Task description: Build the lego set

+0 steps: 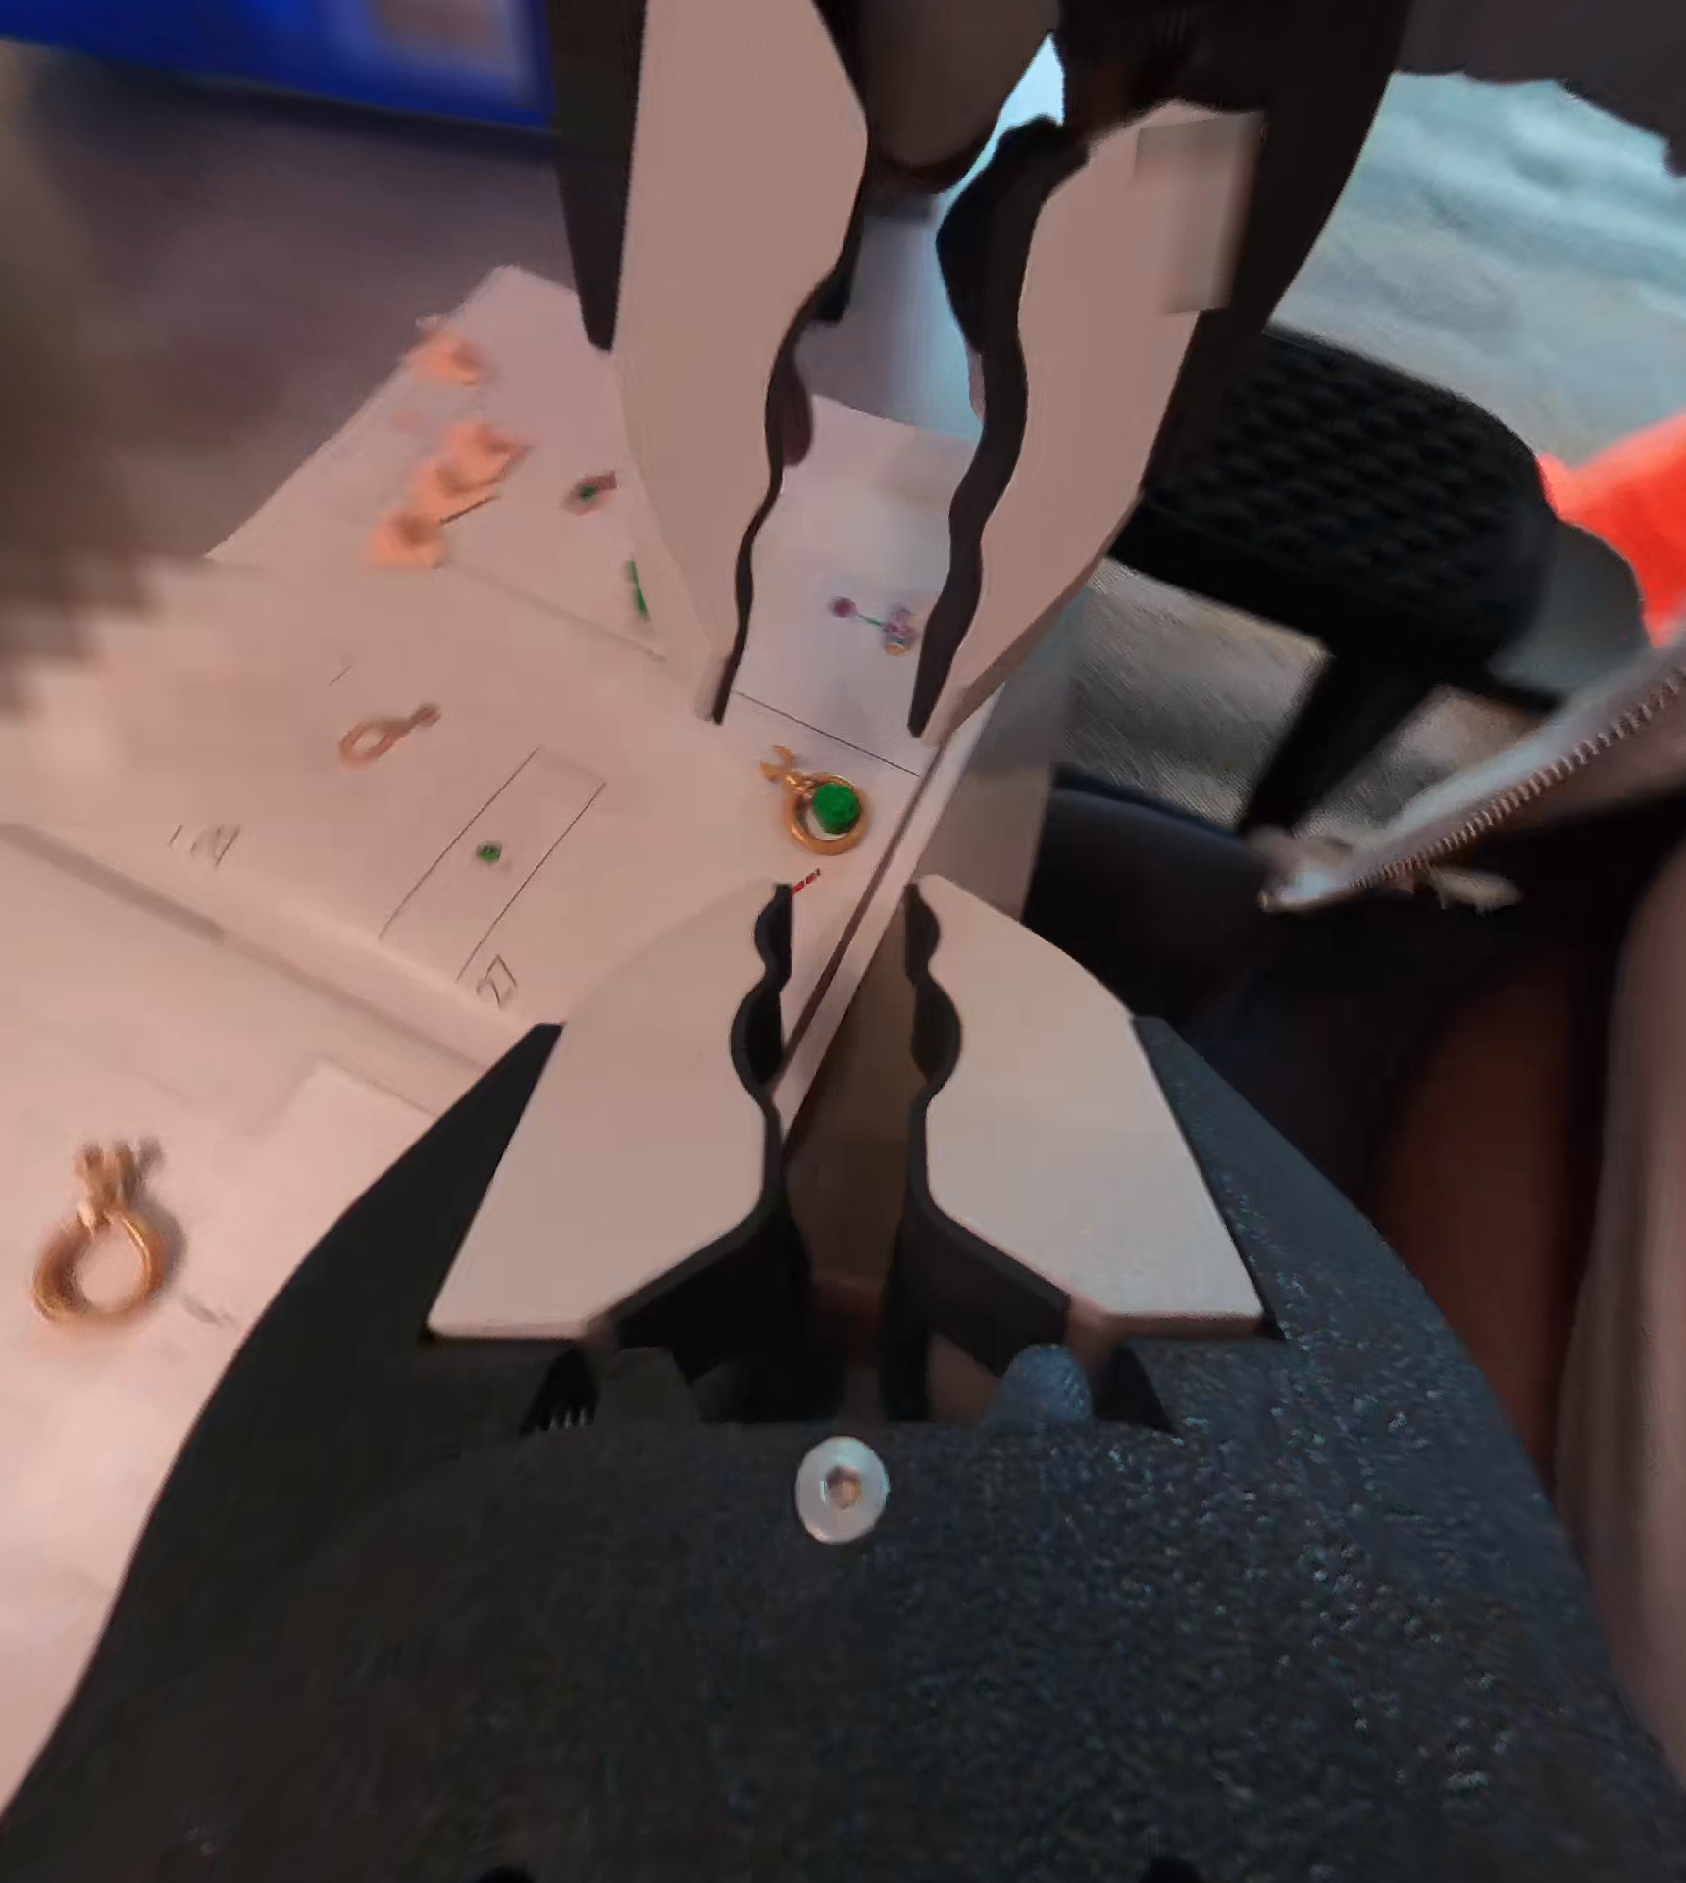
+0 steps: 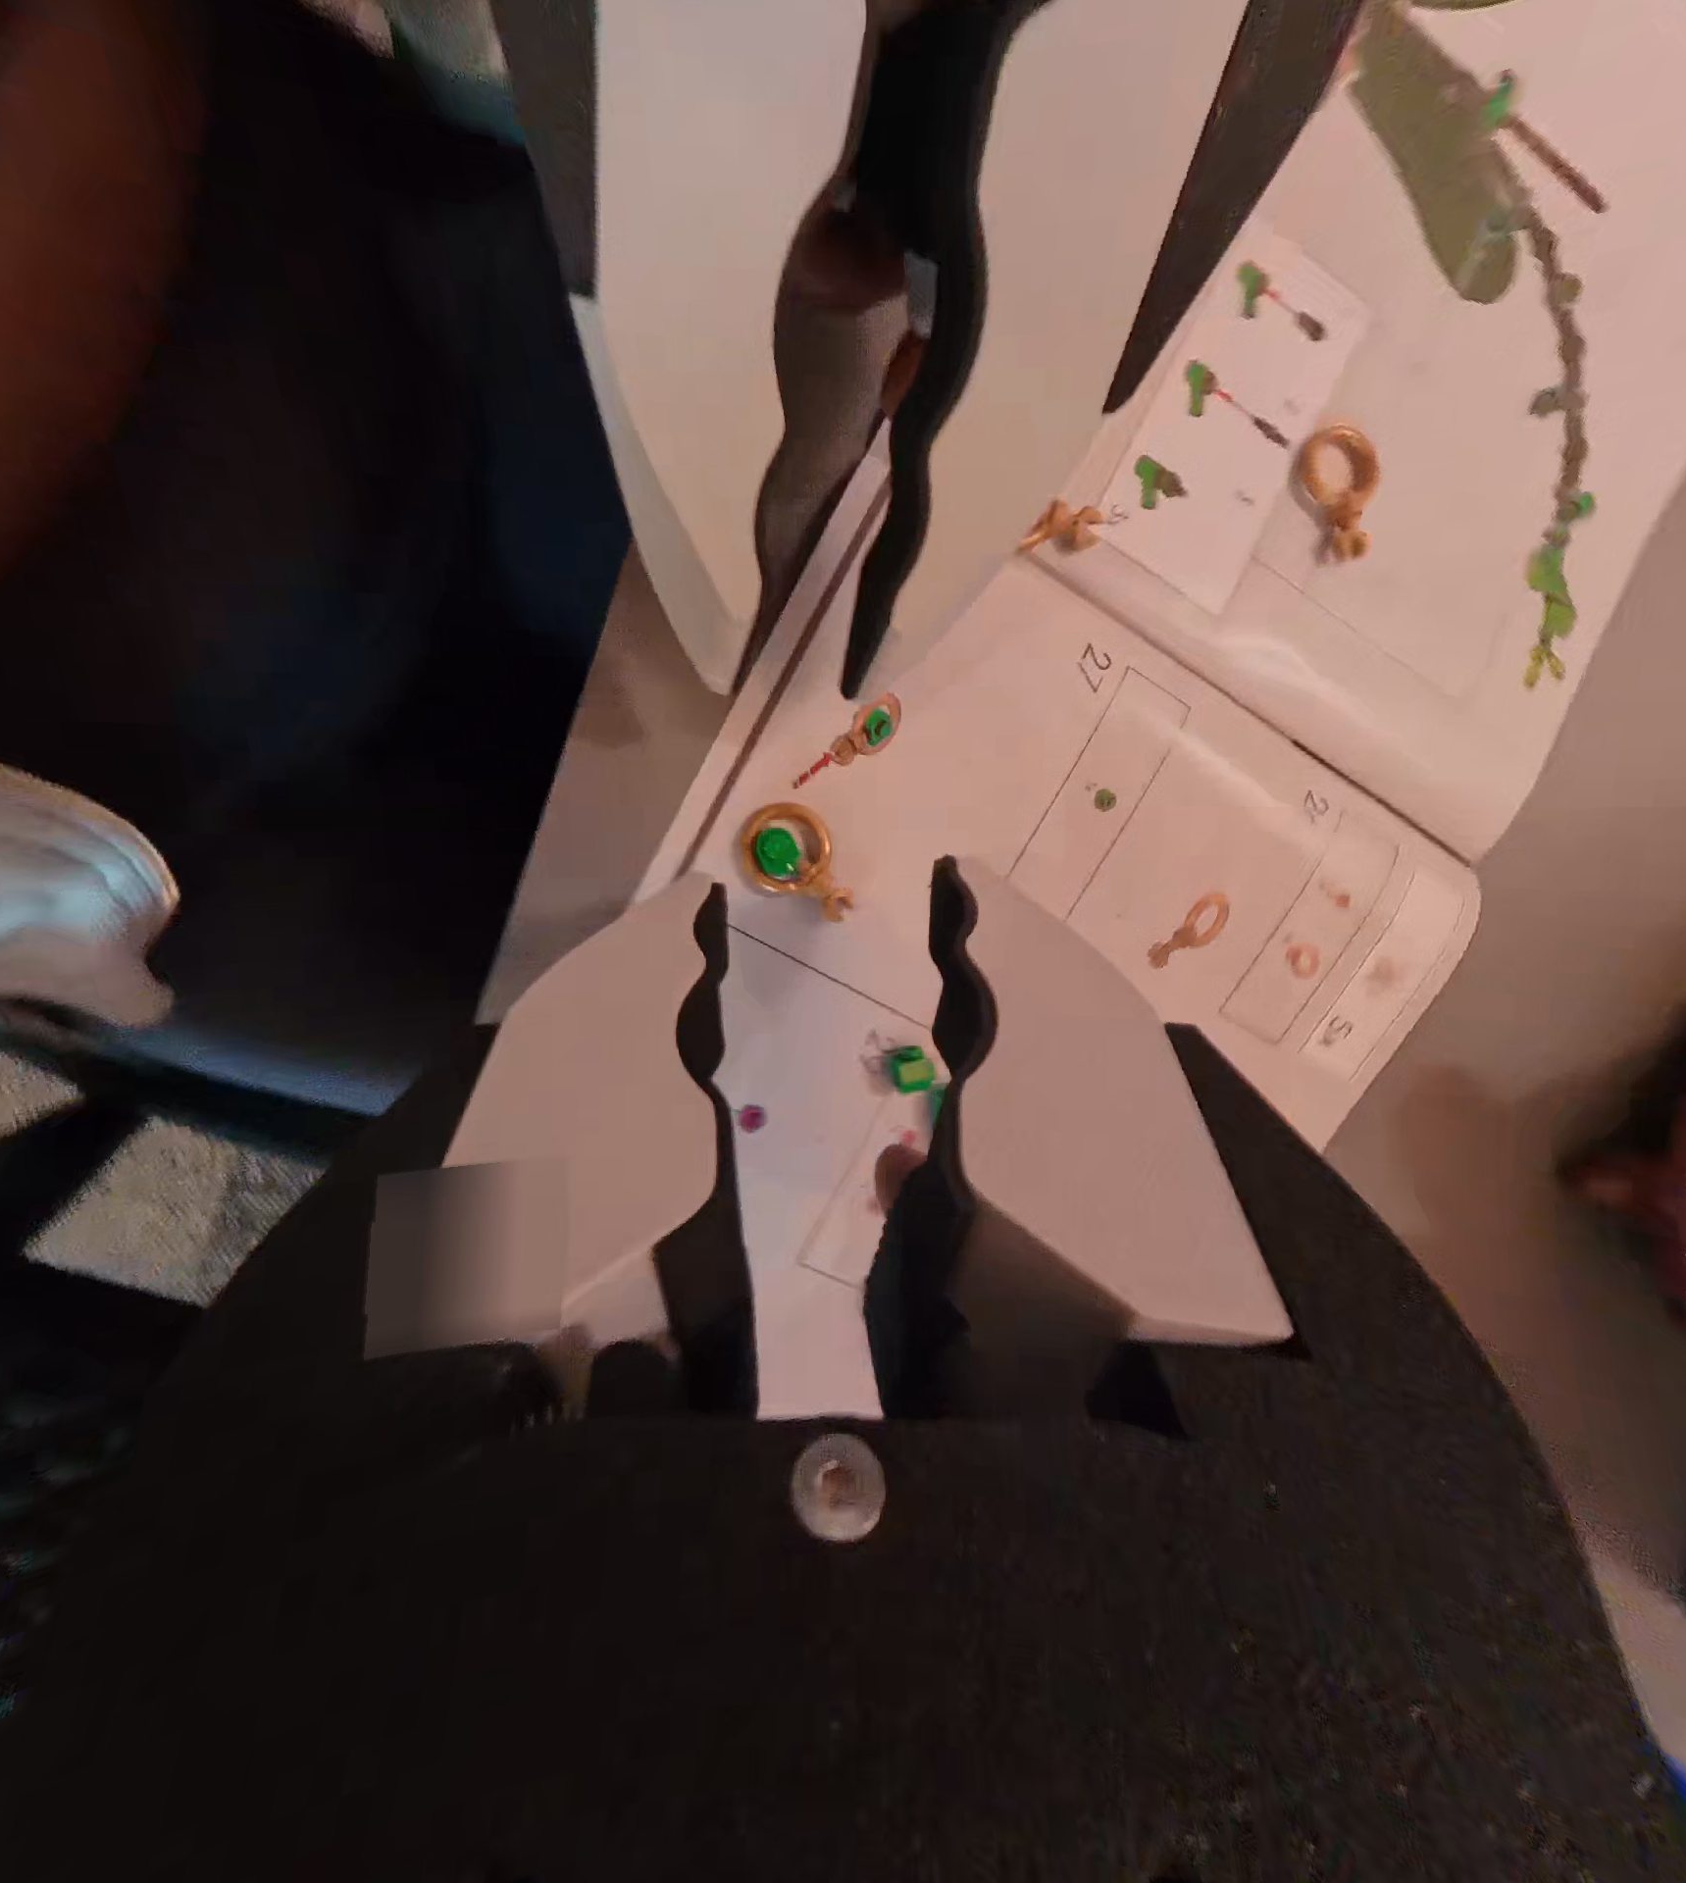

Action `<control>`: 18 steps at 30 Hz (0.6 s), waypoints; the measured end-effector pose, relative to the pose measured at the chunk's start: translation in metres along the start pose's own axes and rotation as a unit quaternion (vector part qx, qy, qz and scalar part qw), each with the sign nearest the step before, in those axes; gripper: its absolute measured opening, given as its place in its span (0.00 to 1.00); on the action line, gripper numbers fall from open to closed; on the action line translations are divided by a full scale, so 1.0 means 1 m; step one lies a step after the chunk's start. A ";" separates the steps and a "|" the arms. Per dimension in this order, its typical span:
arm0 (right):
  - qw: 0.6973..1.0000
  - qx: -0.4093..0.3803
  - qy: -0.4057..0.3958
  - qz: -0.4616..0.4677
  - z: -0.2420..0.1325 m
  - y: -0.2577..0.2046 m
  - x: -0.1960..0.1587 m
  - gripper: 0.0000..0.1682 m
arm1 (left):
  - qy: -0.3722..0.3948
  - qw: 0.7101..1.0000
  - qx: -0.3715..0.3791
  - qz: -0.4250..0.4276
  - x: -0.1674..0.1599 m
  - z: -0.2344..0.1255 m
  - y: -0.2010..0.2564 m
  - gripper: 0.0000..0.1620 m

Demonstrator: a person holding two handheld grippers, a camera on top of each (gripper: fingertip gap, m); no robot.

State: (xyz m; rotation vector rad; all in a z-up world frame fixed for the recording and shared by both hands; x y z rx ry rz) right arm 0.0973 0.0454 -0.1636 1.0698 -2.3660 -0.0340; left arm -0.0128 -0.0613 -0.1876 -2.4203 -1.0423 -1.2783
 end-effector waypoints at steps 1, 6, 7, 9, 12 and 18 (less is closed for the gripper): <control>1.000 0.012 -0.009 -0.024 0.004 0.004 -0.001 0.22 | 0.010 1.000 0.006 -0.013 -0.002 0.002 0.003 0.11; 0.997 0.055 -0.011 -0.052 0.018 0.005 -0.005 0.18 | 0.030 0.999 0.016 -0.039 -0.005 0.003 0.009 0.09; 0.998 0.052 -0.002 -0.046 0.018 0.005 -0.005 0.18 | 0.029 0.999 0.014 -0.041 -0.006 0.003 0.009 0.09; 0.998 0.046 0.004 -0.029 0.019 0.003 -0.006 0.14 | 0.021 0.999 0.012 -0.043 -0.008 0.003 0.008 0.10; 0.999 0.026 0.004 0.026 0.018 -0.003 -0.009 0.09 | 0.009 0.999 0.004 -0.042 -0.007 0.006 0.006 0.11; 0.977 -0.063 -0.008 0.206 0.016 -0.019 -0.010 0.08 | -0.007 0.999 0.006 -0.032 -0.001 0.010 -0.002 0.12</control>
Point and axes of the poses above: each gripper's, where its closed fingertips meet, z out along the fingers, x out of its top, y = z × x across the jaws, the point moved 9 cm from there along -z, back along the fingers, and after that the axes turned 3 degrees about -x, right-handed, at the moved point
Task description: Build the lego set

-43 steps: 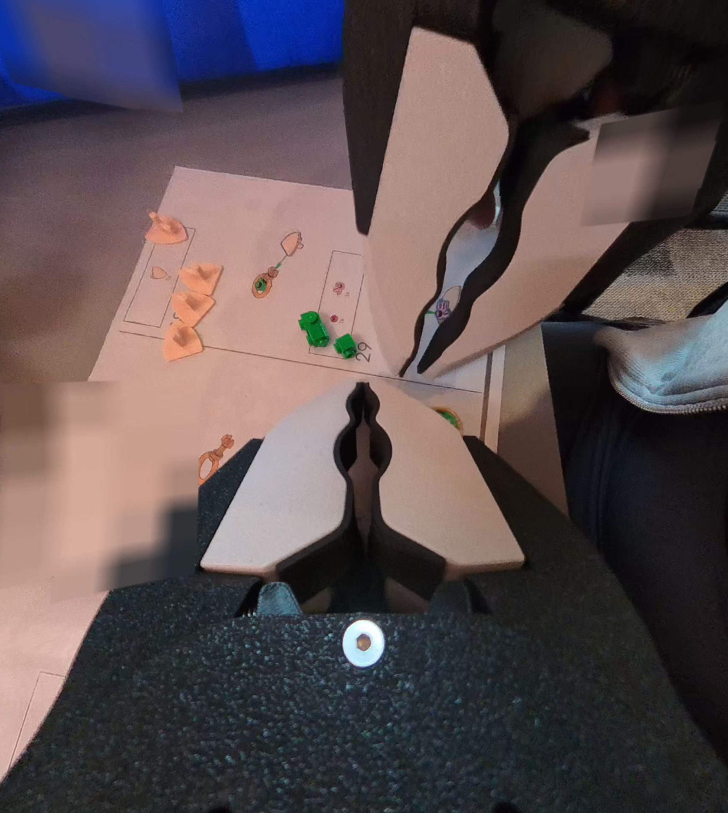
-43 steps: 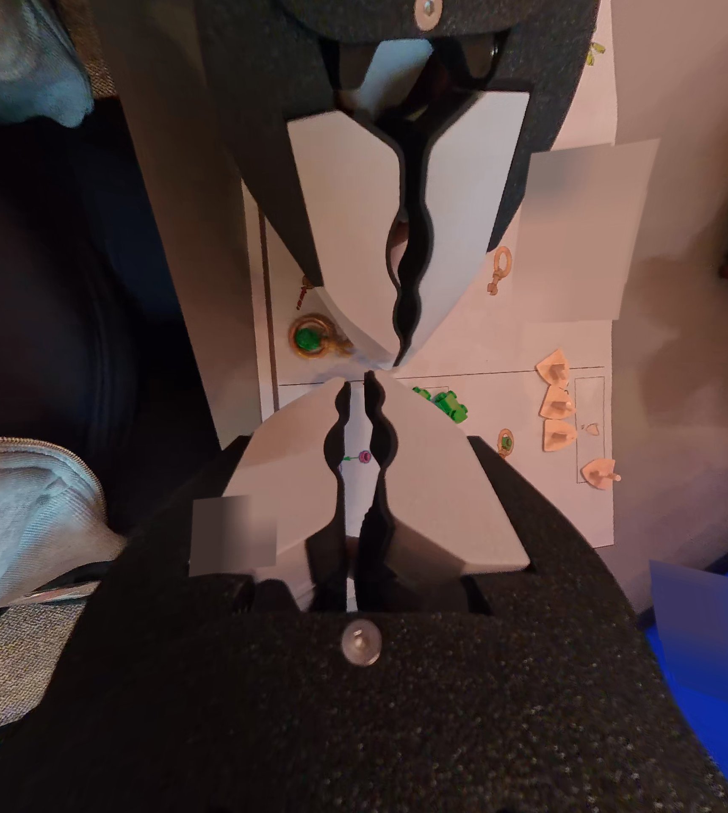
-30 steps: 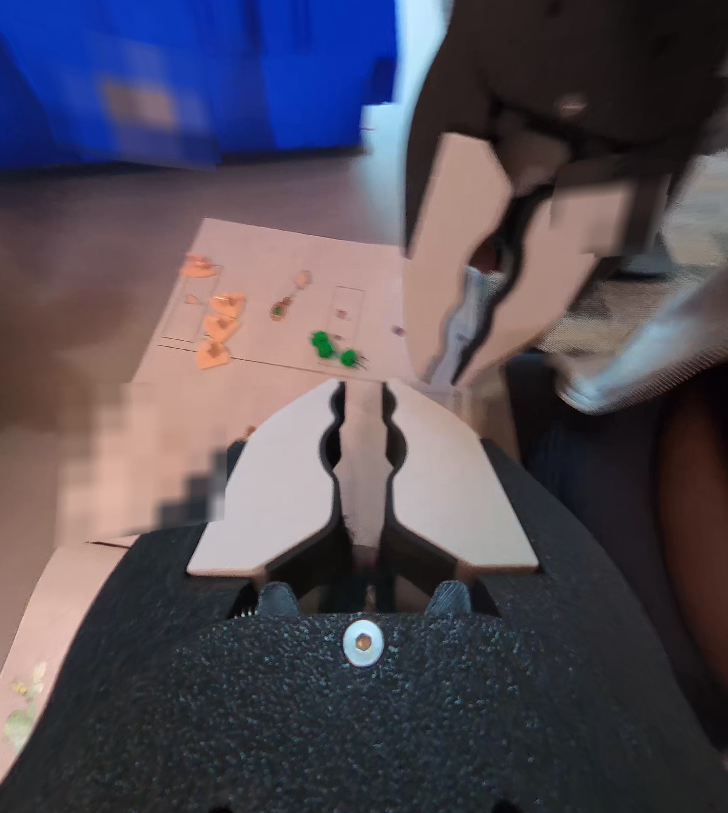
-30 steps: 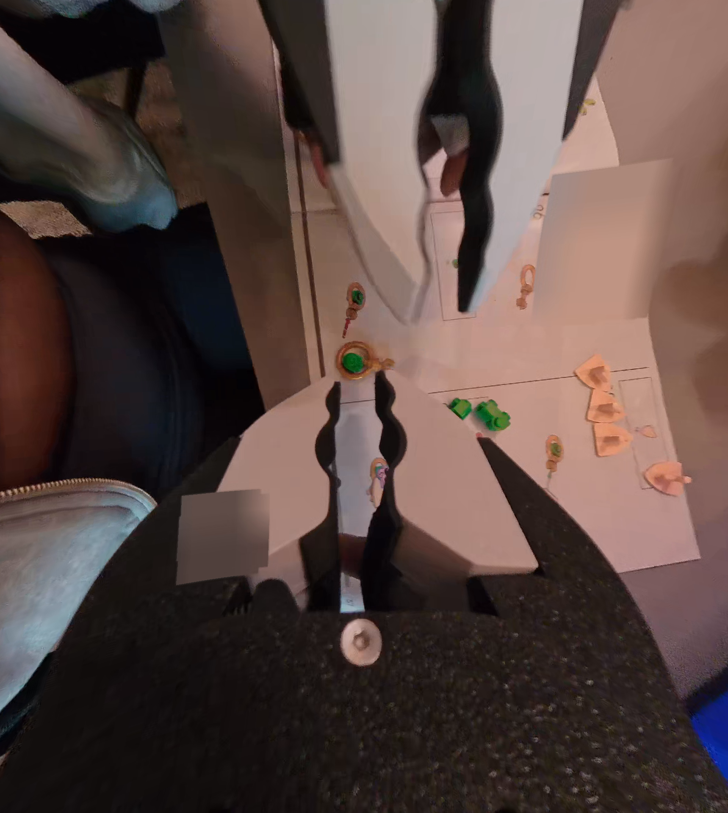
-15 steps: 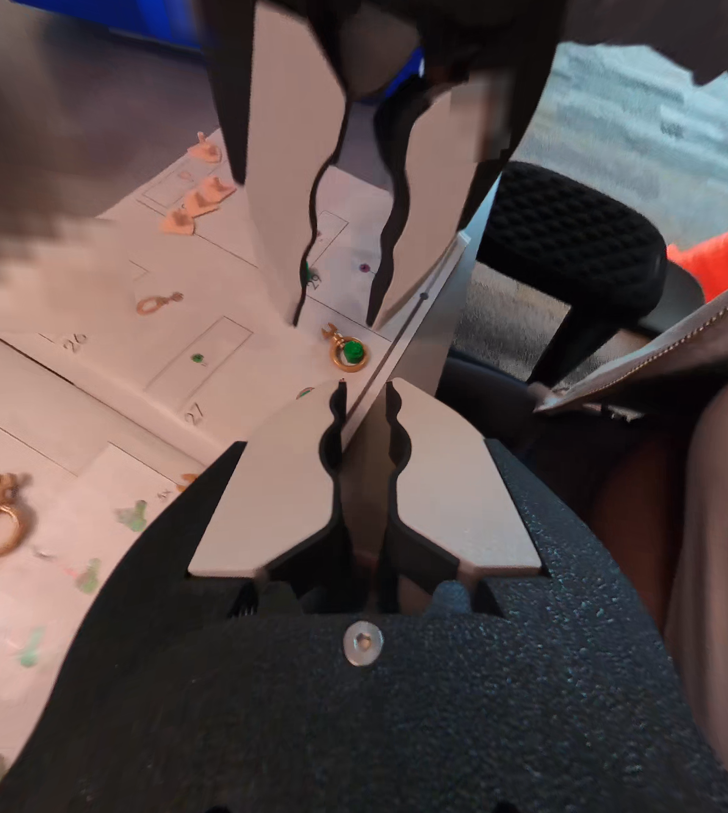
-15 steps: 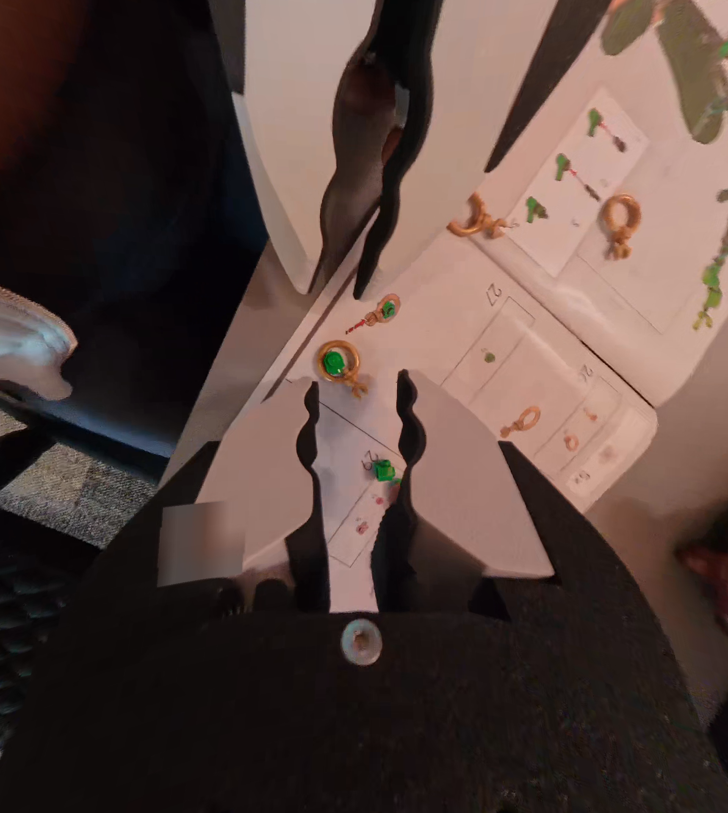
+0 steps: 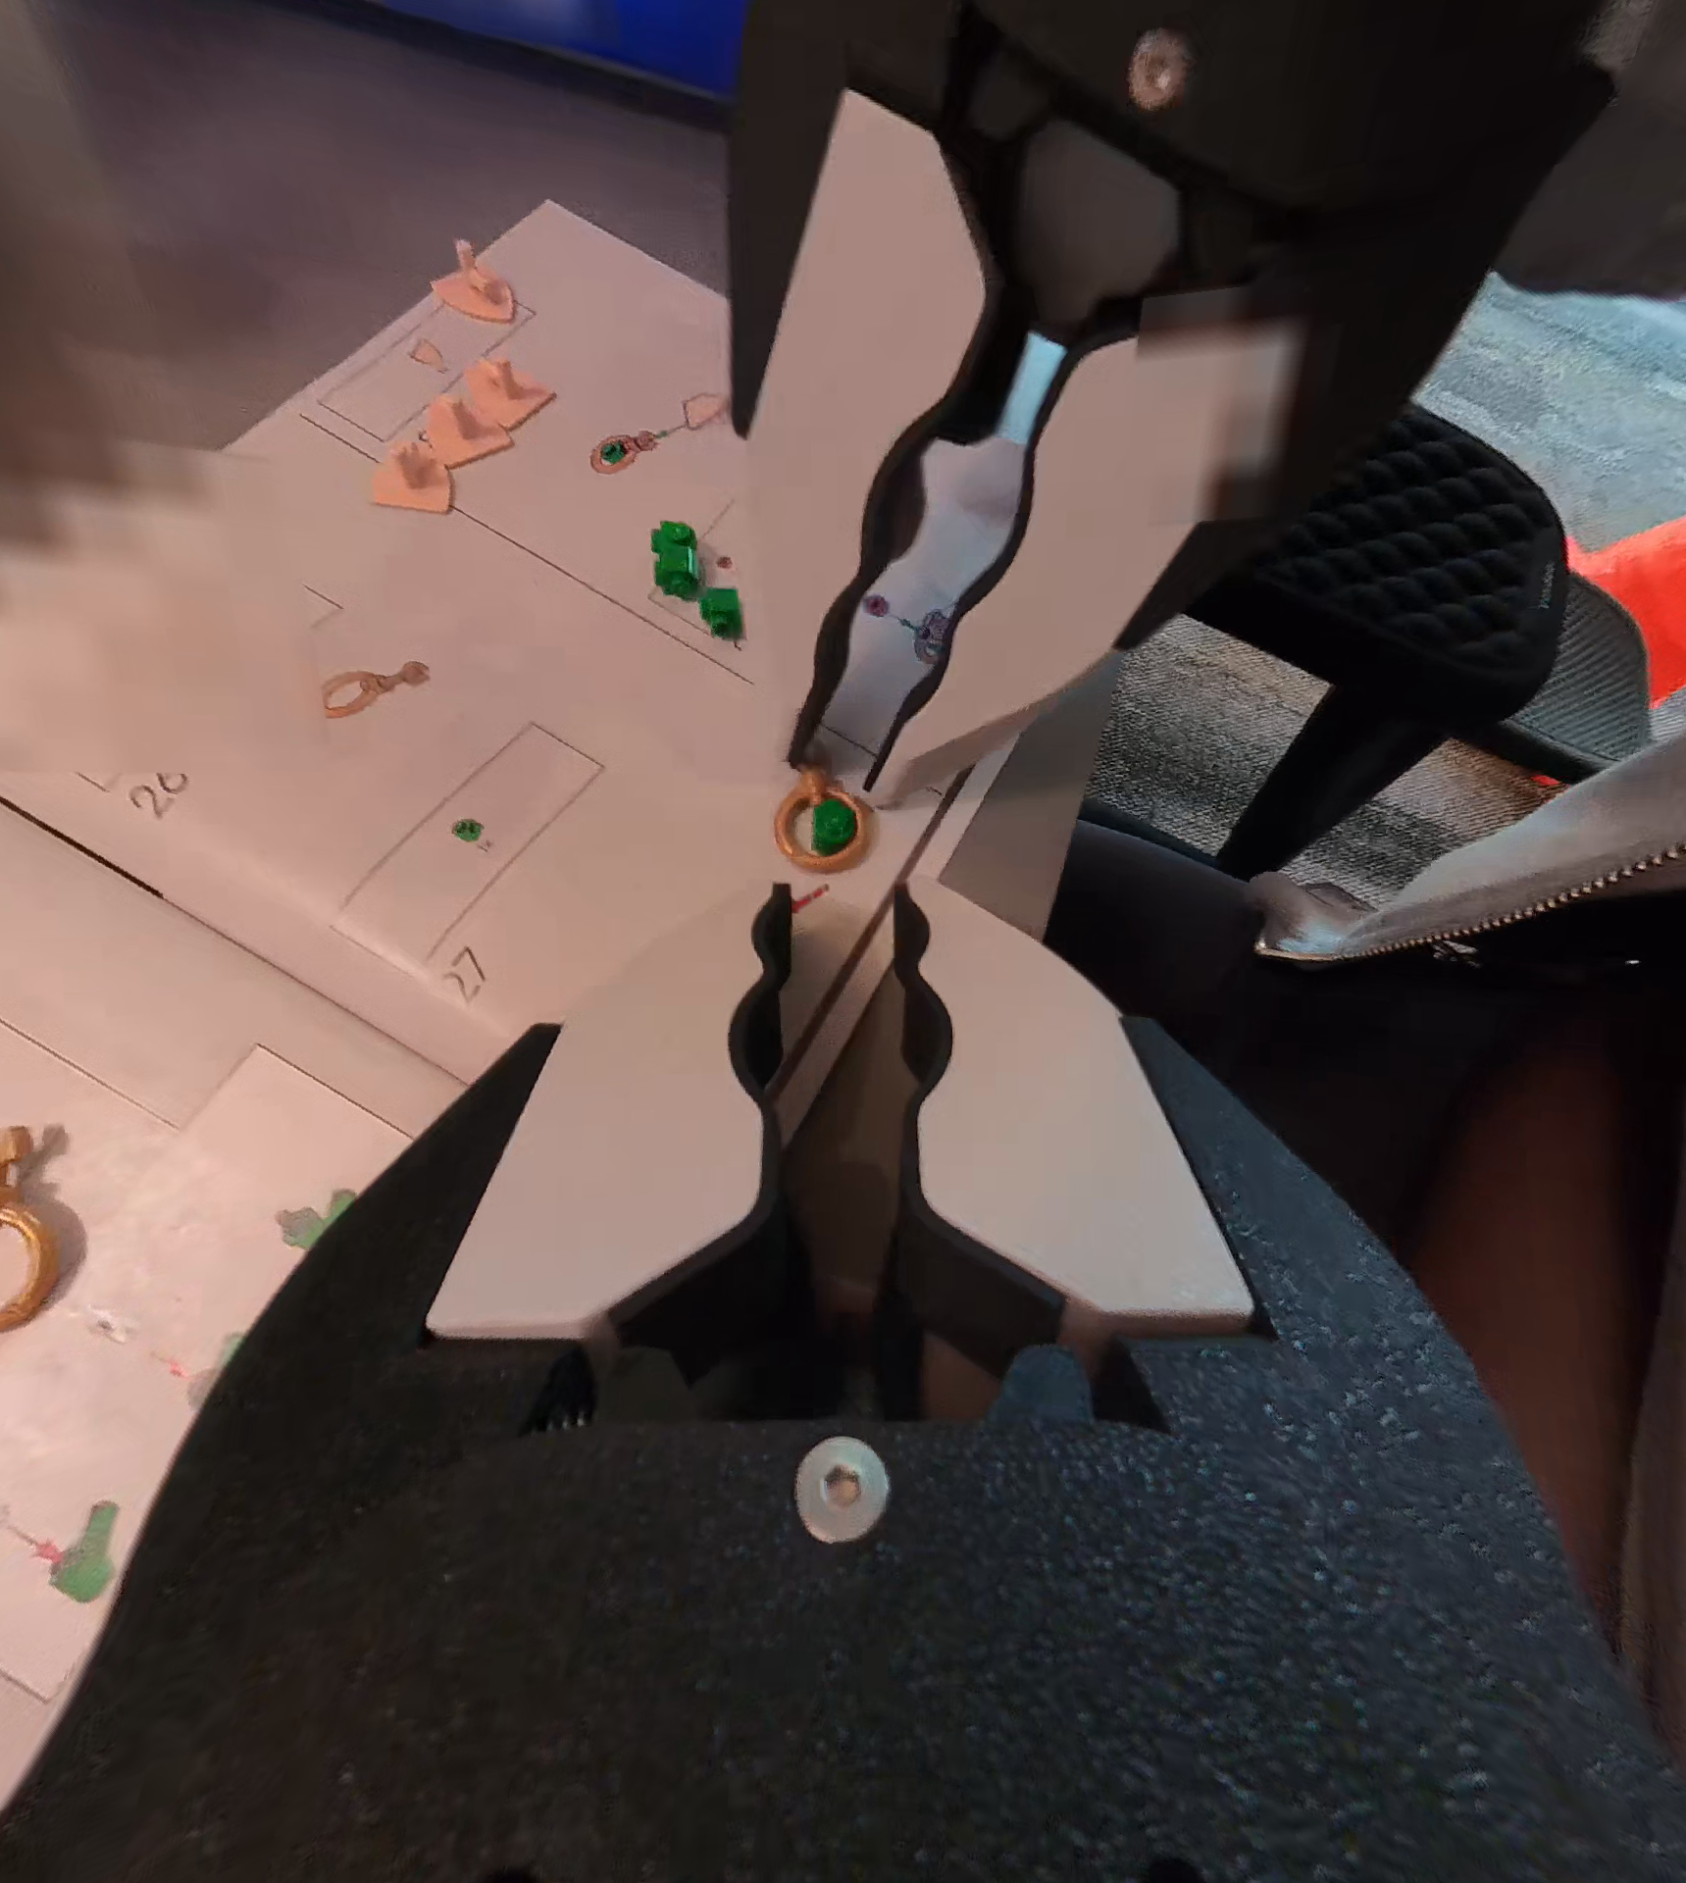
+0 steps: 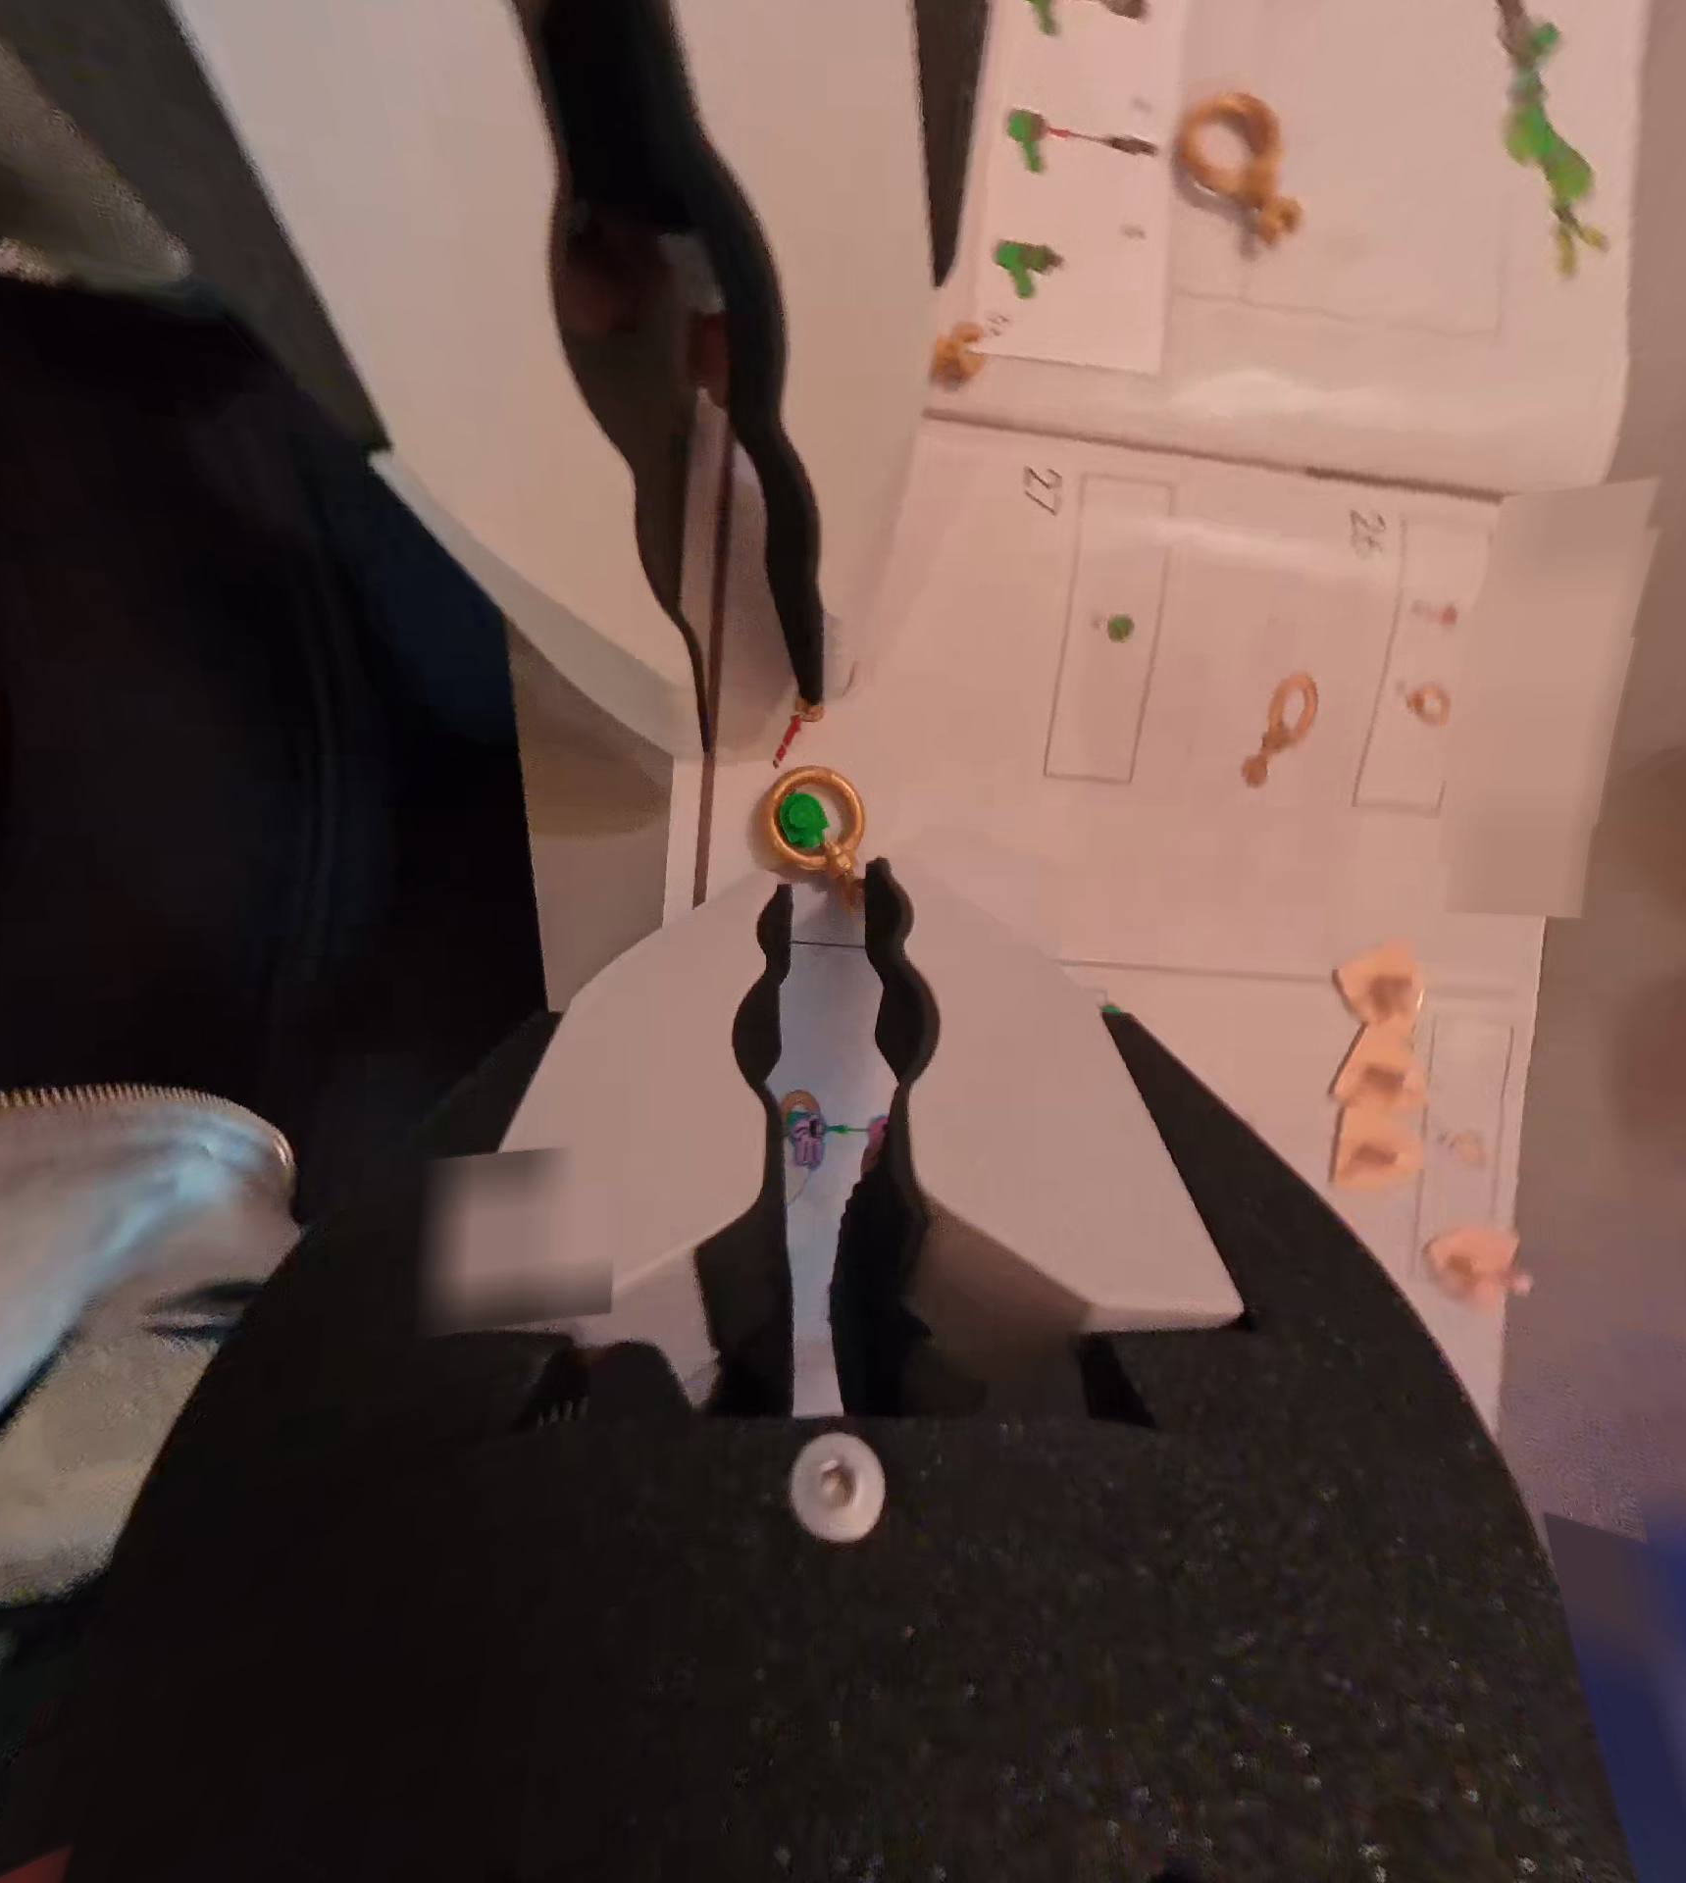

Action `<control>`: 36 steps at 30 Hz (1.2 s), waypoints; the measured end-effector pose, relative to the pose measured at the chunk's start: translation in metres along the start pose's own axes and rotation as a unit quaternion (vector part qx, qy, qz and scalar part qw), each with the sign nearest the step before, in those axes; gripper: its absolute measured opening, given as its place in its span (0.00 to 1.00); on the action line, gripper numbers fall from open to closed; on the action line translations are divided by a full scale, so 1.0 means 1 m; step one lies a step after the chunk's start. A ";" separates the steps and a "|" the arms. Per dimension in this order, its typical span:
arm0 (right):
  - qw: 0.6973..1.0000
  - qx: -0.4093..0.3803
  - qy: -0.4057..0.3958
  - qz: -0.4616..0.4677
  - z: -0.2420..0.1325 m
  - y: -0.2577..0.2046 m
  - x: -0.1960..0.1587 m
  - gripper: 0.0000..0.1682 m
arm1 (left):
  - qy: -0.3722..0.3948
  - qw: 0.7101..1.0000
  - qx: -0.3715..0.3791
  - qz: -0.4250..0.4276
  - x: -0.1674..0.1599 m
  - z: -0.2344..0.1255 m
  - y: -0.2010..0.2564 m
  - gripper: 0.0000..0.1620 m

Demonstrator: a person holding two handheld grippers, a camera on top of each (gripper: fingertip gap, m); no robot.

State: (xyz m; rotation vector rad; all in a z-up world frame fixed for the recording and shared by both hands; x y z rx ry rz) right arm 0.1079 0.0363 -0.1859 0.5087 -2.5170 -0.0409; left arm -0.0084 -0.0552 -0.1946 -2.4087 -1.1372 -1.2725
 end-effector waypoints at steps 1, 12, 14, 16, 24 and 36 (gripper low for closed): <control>1.000 -0.017 0.000 0.025 0.000 -0.002 -0.001 0.09 | -0.001 1.000 0.002 0.006 0.001 0.001 -0.001 0.11; 0.999 -0.032 0.038 -0.019 -0.003 -0.005 -0.006 0.12 | -0.022 0.998 0.039 0.037 0.004 0.010 -0.003 0.10; 0.999 0.008 0.048 -0.013 0.001 -0.003 -0.005 0.12 | -0.026 0.998 0.039 0.038 0.005 0.012 -0.003 0.10; 0.998 0.037 0.054 0.000 0.003 0.000 -0.005 0.10 | -0.027 0.998 0.038 0.036 0.005 0.012 -0.003 0.10; 0.996 0.049 0.071 0.016 0.003 0.003 -0.010 0.08 | -0.025 0.999 0.036 0.020 0.006 0.007 -0.006 0.09; 0.993 0.062 0.094 0.037 0.004 0.003 -0.014 0.04 | -0.036 0.998 0.046 0.015 0.007 0.012 -0.009 0.09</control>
Point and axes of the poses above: each gripper's, where its closed fingertips meet, z out along the fingers, x out of its top, y = z × x across the jaws, the point moved 9 cm from there along -z, back along the fingers, and after that the axes turned 3 degrees about -x, right-handed, at the moved point
